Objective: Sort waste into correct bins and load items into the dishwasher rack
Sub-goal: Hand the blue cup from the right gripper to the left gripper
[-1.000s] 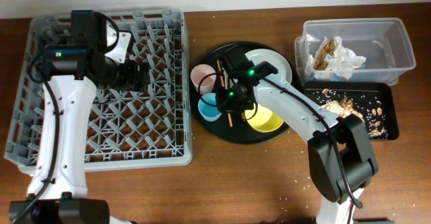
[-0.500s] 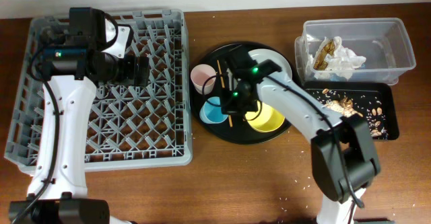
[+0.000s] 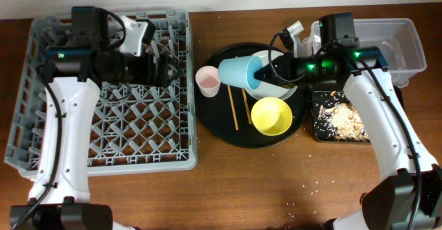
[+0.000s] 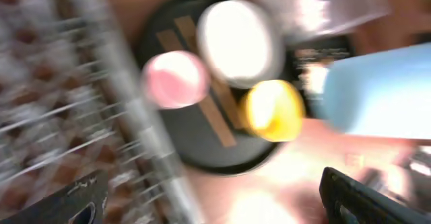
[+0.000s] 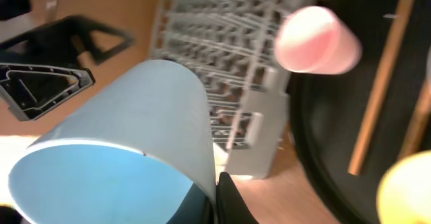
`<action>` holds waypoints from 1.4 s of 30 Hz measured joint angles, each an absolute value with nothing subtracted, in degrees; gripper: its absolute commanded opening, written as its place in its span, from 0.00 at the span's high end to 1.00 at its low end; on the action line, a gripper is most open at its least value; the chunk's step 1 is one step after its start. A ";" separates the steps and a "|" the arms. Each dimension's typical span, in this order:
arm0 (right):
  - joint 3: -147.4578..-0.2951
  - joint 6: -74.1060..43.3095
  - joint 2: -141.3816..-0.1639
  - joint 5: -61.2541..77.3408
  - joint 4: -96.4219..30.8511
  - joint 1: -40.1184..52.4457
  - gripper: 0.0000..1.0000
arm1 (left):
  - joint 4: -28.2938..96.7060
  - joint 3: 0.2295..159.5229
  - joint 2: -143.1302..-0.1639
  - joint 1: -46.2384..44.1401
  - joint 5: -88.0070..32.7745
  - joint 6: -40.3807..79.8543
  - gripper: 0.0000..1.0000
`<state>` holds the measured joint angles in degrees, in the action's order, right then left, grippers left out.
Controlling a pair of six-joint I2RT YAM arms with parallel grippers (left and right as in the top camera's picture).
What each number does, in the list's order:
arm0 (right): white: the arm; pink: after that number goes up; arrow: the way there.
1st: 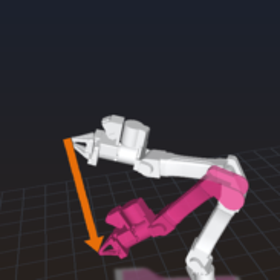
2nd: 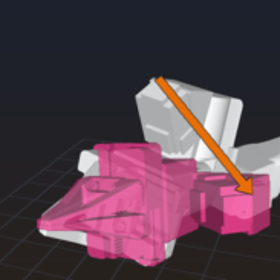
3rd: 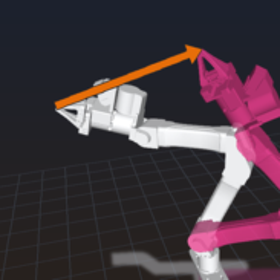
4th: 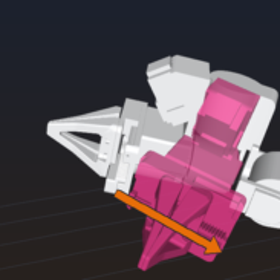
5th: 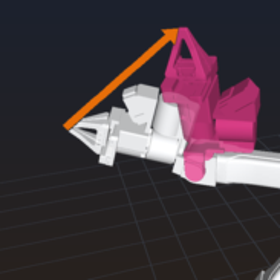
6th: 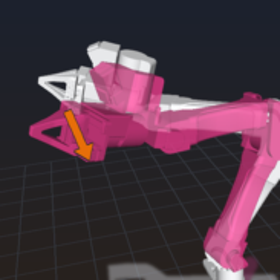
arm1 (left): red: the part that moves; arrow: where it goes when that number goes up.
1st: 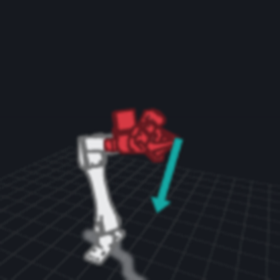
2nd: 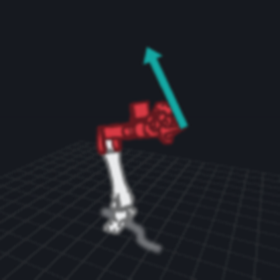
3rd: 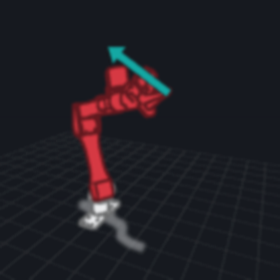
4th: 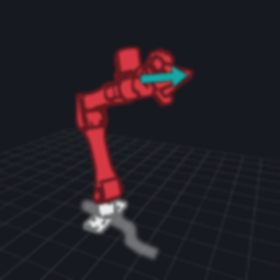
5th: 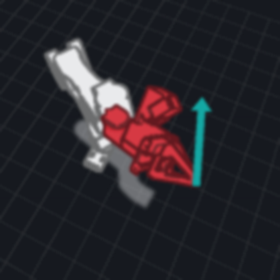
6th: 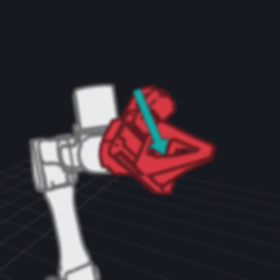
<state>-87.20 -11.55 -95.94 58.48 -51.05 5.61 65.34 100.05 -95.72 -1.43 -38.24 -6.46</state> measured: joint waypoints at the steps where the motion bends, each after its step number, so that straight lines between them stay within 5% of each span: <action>1: -87.20 -11.31 -95.94 60.03 -50.50 5.65 0.96 | 65.01 100.05 -96.05 -1.91 -42.63 -6.46 0.01; 17: -87.20 -10.33 -95.94 69.76 -43.57 7.66 0.96 | 65.36 100.03 -108.12 -3.55 -84.47 -6.46 0.01; 23: -87.20 -12.69 -95.96 68.38 -39.75 9.15 0.96 | 67.55 100.03 -108.55 -6.90 -87.92 -6.44 0.03; 28: -87.20 -15.81 -96.25 65.34 -36.71 11.35 0.96 | 68.55 100.03 -108.55 -9.30 -88.58 -6.46 0.27; 39: -87.20 -17.87 -96.42 63.46 -36.12 12.43 0.95 | 68.55 100.03 -108.55 -9.26 -88.75 -6.66 0.36; 42: -87.20 -17.76 -96.42 63.29 -36.34 12.45 0.85 | 68.60 100.03 -108.55 -9.26 -88.71 -6.68 0.39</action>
<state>-87.20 -17.76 -96.42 63.29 -36.34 12.45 68.60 100.03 -108.55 -9.26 -88.71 -6.68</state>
